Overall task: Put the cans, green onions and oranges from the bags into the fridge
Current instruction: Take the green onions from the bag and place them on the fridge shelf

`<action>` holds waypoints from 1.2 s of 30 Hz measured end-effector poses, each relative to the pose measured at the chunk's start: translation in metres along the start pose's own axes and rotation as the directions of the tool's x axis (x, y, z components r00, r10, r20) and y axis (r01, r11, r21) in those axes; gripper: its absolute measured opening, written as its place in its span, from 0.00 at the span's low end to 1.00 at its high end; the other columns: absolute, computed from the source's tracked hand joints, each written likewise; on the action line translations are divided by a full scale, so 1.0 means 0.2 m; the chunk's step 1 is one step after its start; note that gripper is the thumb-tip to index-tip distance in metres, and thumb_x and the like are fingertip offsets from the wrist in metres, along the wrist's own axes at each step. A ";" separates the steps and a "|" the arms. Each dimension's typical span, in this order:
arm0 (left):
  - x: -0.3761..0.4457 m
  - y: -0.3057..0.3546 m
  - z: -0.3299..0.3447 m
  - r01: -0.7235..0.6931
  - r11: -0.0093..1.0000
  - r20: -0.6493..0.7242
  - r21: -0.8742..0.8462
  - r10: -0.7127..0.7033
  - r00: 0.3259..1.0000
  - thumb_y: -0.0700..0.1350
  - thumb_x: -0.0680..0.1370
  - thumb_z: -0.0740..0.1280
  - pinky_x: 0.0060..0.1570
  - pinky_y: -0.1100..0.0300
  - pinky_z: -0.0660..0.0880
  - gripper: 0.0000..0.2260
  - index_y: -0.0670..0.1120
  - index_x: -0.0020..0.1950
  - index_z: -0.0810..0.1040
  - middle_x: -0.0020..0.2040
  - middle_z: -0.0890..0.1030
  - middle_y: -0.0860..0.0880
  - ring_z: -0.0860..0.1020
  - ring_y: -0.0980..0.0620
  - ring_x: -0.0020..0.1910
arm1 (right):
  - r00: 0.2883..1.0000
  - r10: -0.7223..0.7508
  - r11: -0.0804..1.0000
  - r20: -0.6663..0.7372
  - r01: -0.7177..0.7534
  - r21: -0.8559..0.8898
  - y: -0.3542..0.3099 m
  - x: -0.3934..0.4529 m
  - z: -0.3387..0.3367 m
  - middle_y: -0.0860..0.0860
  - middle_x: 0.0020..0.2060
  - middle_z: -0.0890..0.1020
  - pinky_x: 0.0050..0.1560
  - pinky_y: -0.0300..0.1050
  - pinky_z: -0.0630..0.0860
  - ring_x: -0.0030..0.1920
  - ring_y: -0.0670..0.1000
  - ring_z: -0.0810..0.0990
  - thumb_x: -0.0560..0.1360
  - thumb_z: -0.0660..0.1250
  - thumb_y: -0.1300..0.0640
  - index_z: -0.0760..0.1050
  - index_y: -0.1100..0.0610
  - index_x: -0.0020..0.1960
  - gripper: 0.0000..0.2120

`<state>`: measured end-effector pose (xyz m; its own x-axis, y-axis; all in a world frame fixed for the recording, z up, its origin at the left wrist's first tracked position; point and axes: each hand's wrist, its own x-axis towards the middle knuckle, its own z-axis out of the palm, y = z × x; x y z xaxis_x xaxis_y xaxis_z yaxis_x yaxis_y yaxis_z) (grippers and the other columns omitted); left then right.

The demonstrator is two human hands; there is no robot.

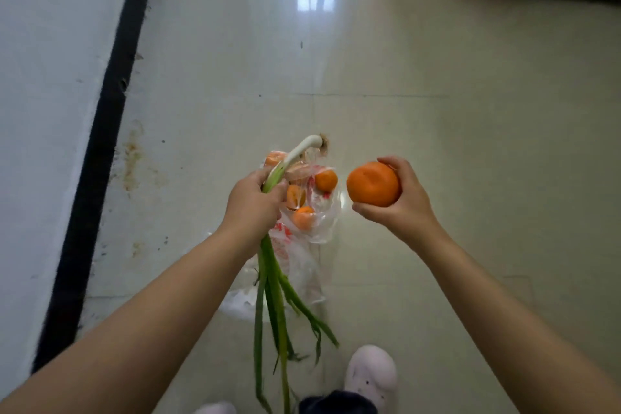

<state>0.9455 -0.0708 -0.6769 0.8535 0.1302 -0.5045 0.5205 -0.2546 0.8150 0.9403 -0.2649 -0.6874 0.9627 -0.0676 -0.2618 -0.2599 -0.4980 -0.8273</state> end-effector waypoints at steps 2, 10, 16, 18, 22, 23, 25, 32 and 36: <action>-0.17 0.37 0.03 -0.046 0.999 0.065 0.020 0.045 0.997 0.40 0.80 0.60 0.31 0.62 0.67 0.06 0.50 0.53 0.73 0.36 0.73 0.49 0.68 0.53 0.30 | 0.999 0.042 0.996 -0.006 -0.042 0.081 -0.25 -0.15 -0.30 0.44 0.53 0.68 0.50 0.42 0.73 0.52 0.47 0.71 0.62 0.78 0.63 0.64 0.43 0.54 0.32; -0.67 2.00 0.36 -0.298 0.951 0.252 0.084 0.269 0.930 0.38 0.80 0.60 0.28 0.63 0.64 0.11 0.41 0.60 0.75 0.35 0.71 0.49 0.66 0.52 0.28 | 0.971 0.147 0.904 -0.186 -0.056 0.423 -1.10 -0.41 -1.75 0.42 0.46 0.70 0.40 0.37 0.76 0.44 0.46 0.74 0.59 0.76 0.70 0.67 0.45 0.50 0.30; -0.99 2.98 0.71 -0.516 0.831 0.341 0.209 0.432 0.835 0.37 0.78 0.60 0.31 0.61 0.67 0.08 0.45 0.52 0.76 0.35 0.71 0.46 0.67 0.52 0.29 | 0.986 0.098 0.728 -0.135 0.021 0.685 -1.48 -0.50 -2.64 0.53 0.51 0.70 0.46 0.47 0.74 0.49 0.54 0.73 0.58 0.61 0.67 0.69 0.48 0.49 0.24; -1.04 3.20 0.83 -0.521 0.818 0.382 0.244 0.412 0.827 0.37 0.78 0.59 0.29 0.62 0.65 0.06 0.43 0.44 0.75 0.33 0.70 0.47 0.65 0.52 0.28 | 0.982 0.068 0.799 -0.179 0.054 0.598 -1.56 -0.50 -2.87 0.53 0.50 0.70 0.43 0.43 0.74 0.46 0.52 0.74 0.59 0.65 0.70 0.69 0.49 0.50 0.25; -1.03 3.61 1.05 -0.492 0.826 0.350 0.277 0.390 0.852 0.38 0.78 0.58 0.27 0.63 0.64 0.11 0.43 0.35 0.71 0.30 0.69 0.46 0.65 0.51 0.26 | 0.922 0.043 0.894 -0.385 0.136 0.426 -1.66 -0.38 -3.31 0.54 0.52 0.71 0.41 0.42 0.74 0.45 0.50 0.75 0.66 0.70 0.72 0.67 0.52 0.55 0.25; -1.00 3.72 1.11 -0.471 0.846 0.338 0.251 0.379 0.861 0.38 0.78 0.58 0.26 0.63 0.64 0.12 0.43 0.34 0.69 0.29 0.68 0.47 0.65 0.51 0.26 | 0.906 0.035 0.907 -0.422 0.149 0.394 -1.67 -0.32 -3.42 0.55 0.52 0.72 0.42 0.44 0.75 0.48 0.52 0.75 0.68 0.70 0.71 0.67 0.53 0.56 0.23; -0.95 3.94 1.22 -0.449 0.879 0.331 0.161 0.380 0.864 0.38 0.77 0.56 0.25 0.65 0.61 0.14 0.42 0.31 0.67 0.25 0.69 0.47 0.64 0.51 0.25 | 0.895 0.029 0.914 -0.446 0.157 0.374 -1.70 -0.20 -3.64 0.55 0.53 0.72 0.45 0.48 0.76 0.52 0.54 0.73 0.70 0.69 0.68 0.68 0.53 0.56 0.20; -0.75 4.76 1.67 -0.650 0.751 0.388 0.121 0.567 0.727 0.35 0.78 0.56 0.28 0.61 0.63 0.13 0.40 0.34 0.69 0.30 0.68 0.45 0.65 0.50 0.27 | 0.862 0.005 0.966 -0.508 0.126 0.224 -1.87 0.38 -4.41 0.54 0.56 0.69 0.50 0.55 0.79 0.56 0.57 0.72 0.68 0.72 0.64 0.68 0.54 0.64 0.26; -0.59 5.17 1.99 -0.813 0.579 0.400 0.050 0.735 0.548 0.36 0.80 0.58 0.41 0.60 0.70 0.07 0.45 0.52 0.73 0.36 0.72 0.48 0.70 0.53 0.34 | 0.783 -0.061 0.970 -0.619 0.193 0.149 -1.90 0.71 -4.87 0.54 0.54 0.72 0.46 0.51 0.79 0.55 0.57 0.73 0.67 0.74 0.59 0.68 0.52 0.56 0.22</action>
<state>1.3736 -0.7314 0.1121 0.8412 -0.4989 0.2083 -0.3939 -0.3017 0.8682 1.2483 -0.9277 0.0738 0.8160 -0.5575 0.1525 -0.0774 -0.3670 -0.9270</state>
